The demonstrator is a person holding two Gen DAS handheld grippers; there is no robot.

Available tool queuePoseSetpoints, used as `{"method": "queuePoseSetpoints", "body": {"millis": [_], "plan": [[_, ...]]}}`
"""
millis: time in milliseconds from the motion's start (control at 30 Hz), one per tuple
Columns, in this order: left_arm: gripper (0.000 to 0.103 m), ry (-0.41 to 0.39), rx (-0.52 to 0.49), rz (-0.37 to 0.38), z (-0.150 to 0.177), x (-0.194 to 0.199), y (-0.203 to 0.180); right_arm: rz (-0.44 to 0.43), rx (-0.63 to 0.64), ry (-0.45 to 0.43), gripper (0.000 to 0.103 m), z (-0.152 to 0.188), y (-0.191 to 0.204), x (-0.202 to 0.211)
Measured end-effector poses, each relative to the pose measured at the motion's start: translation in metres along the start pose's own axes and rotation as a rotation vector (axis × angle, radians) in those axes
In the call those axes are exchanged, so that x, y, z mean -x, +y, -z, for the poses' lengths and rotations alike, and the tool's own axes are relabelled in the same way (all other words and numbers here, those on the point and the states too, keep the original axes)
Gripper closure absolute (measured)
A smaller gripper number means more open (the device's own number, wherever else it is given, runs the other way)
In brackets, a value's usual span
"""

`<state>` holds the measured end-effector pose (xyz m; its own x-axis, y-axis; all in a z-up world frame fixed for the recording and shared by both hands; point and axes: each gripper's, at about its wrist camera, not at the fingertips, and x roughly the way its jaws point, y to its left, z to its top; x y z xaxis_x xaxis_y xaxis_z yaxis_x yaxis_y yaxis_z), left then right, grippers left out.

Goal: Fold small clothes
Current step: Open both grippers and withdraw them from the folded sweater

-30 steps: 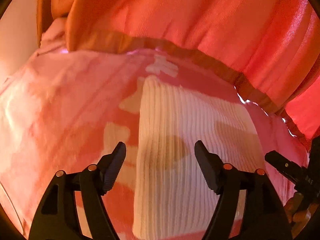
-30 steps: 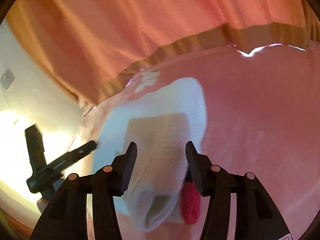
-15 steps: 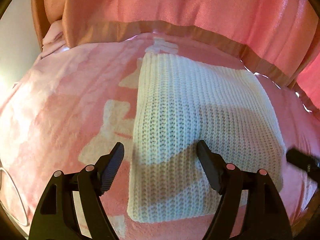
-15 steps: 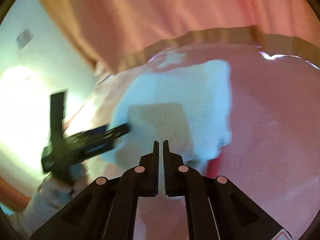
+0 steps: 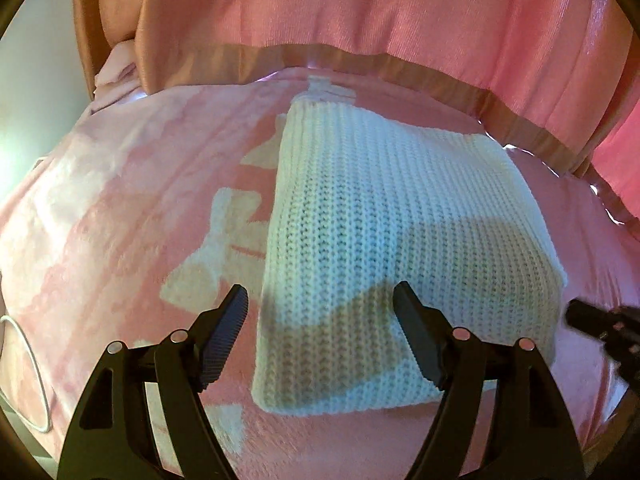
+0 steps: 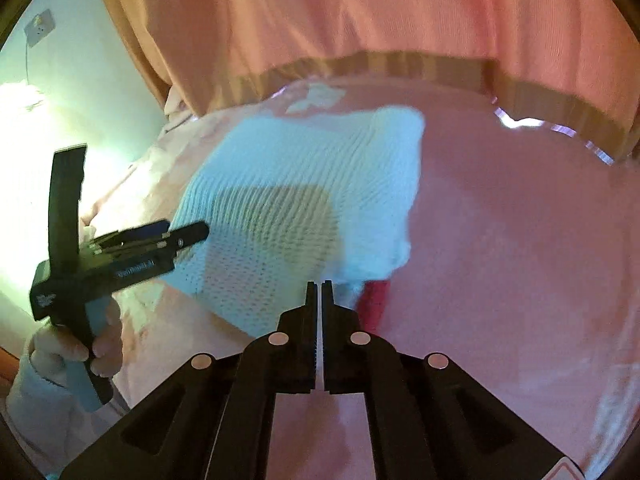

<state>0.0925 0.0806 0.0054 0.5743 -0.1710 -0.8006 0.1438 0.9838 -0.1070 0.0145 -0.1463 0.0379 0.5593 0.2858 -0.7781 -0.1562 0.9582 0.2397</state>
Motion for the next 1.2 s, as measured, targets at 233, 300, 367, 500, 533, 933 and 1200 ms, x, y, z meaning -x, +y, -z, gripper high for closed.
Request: {"method": "queuePoseSetpoints", "body": {"millis": [233, 300, 367, 500, 533, 933, 1200], "plan": [[0.030, -0.045, -0.044, -0.041, 0.014, 0.012, -0.013, 0.155, 0.001, -0.099, 0.096, 0.009, -0.018, 0.031], [0.030, -0.067, -0.050, -0.045, 0.018, 0.017, -0.015, 0.224, -0.010, -0.145, 0.090, 0.018, -0.017, 0.035], [0.029, -0.092, -0.047, -0.036, 0.025, 0.024, -0.018, 0.243, -0.029, -0.165, 0.087, 0.030, -0.016, 0.035], [0.016, -0.160, -0.036, -0.031, 0.042, 0.040, -0.023, 0.240, -0.088, -0.183, 0.084, 0.051, -0.011, 0.027], [0.014, -0.176, -0.045, -0.036, 0.045, 0.043, -0.025, 0.252, -0.093, -0.186, 0.082, 0.054, -0.010, 0.027], [0.007, -0.221, -0.090, -0.129, 0.074, 0.050, -0.025, 0.321, -0.121, -0.210, 0.051, 0.079, 0.000, 0.010], [0.007, -0.229, -0.067, -0.167, 0.077, 0.052, -0.017, 0.353, -0.086, -0.209, 0.045, 0.086, 0.008, 0.004]]}}
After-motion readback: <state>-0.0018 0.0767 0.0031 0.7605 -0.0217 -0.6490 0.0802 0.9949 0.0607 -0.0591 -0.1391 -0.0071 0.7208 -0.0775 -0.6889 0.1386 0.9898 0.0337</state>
